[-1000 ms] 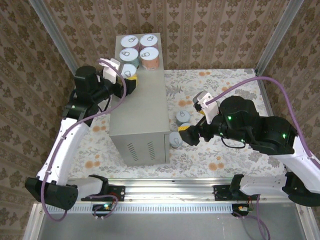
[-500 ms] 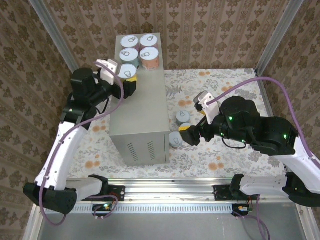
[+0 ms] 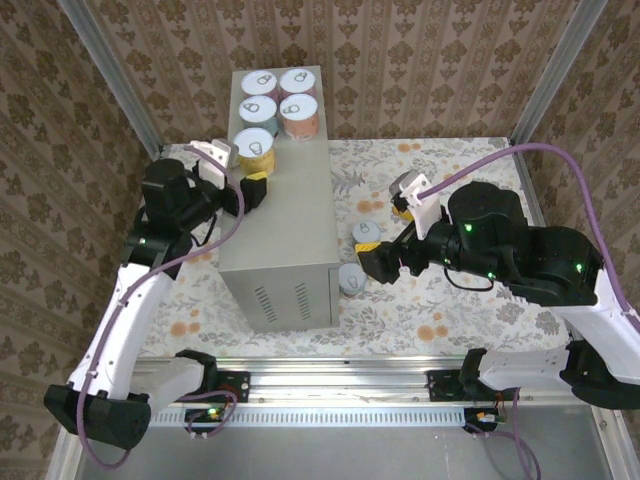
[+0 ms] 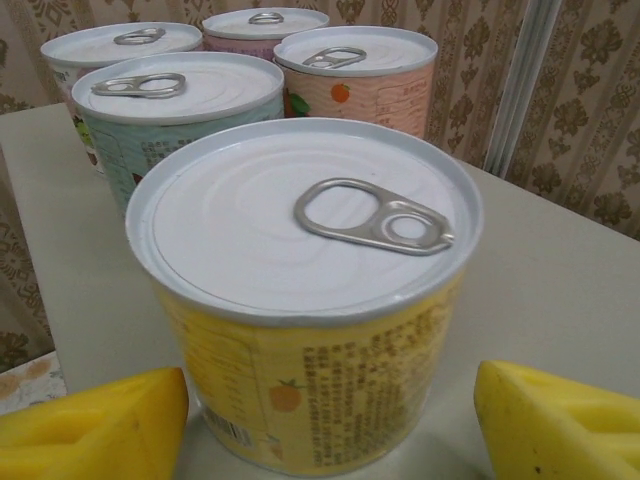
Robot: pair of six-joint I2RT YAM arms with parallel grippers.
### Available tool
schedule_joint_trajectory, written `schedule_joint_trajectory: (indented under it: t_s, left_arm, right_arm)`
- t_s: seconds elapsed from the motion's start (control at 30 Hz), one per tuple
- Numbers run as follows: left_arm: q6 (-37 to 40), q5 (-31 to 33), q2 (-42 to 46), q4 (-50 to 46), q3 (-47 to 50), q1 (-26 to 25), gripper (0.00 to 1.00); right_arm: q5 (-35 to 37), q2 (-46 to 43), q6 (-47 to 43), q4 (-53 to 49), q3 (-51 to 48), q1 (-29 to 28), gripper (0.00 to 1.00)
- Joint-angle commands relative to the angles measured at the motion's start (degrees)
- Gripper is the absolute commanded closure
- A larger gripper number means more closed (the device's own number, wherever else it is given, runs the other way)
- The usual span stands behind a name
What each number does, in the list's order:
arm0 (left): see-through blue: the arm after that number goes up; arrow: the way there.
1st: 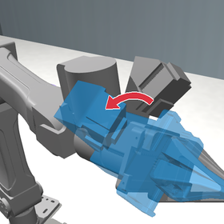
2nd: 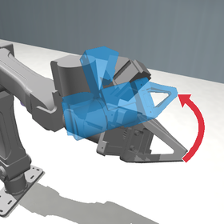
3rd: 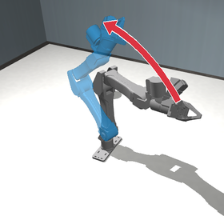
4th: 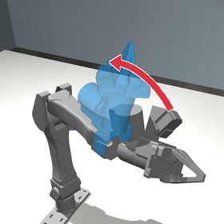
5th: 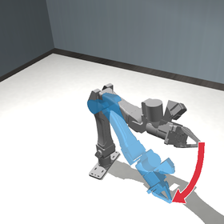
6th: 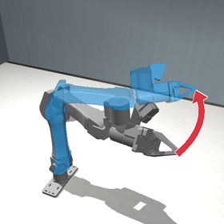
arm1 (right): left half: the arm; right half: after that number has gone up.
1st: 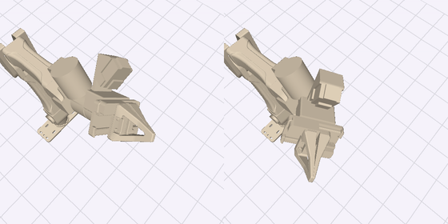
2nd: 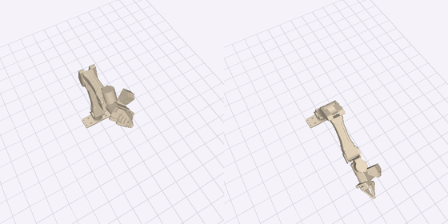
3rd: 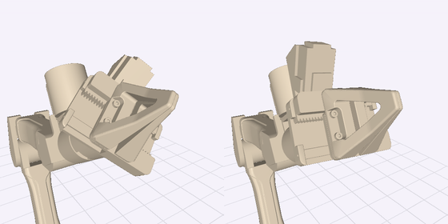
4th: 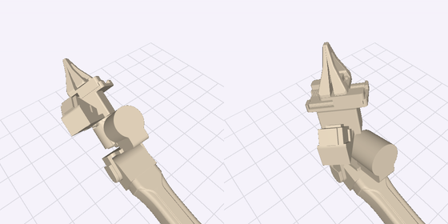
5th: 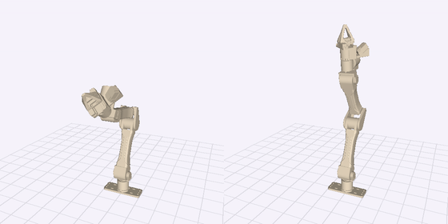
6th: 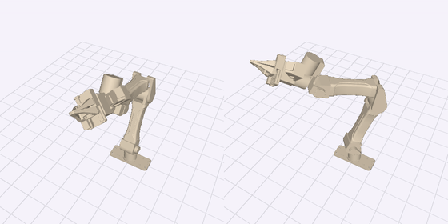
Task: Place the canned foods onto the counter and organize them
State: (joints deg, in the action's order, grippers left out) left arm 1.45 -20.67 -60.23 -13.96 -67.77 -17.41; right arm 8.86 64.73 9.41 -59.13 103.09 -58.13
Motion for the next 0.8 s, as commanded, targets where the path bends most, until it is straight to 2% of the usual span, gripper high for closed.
schedule_joint_trajectory:
  t_s: [0.0, 0.67, 0.77]
  left_arm:
    - [-0.7, -2.1, -0.6, 2.7, -0.4, 1.0, 0.26]
    - [-1.4, -4.5, -4.6, 5.2, -1.7, 1.9, 0.3]
    - [-1.5, -3.9, -4.7, 5.4, -1.8, 2.1, 0.26]
  right_arm:
    - [1.9, 0.5, 1.0, -1.6, 1.0, 0.1, 0.0]
    - [3.4, -1.7, 0.8, -0.6, -1.7, 0.1, 0.0]
    - [3.4, -1.7, 0.8, -0.5, -1.8, 0.1, 0.0]
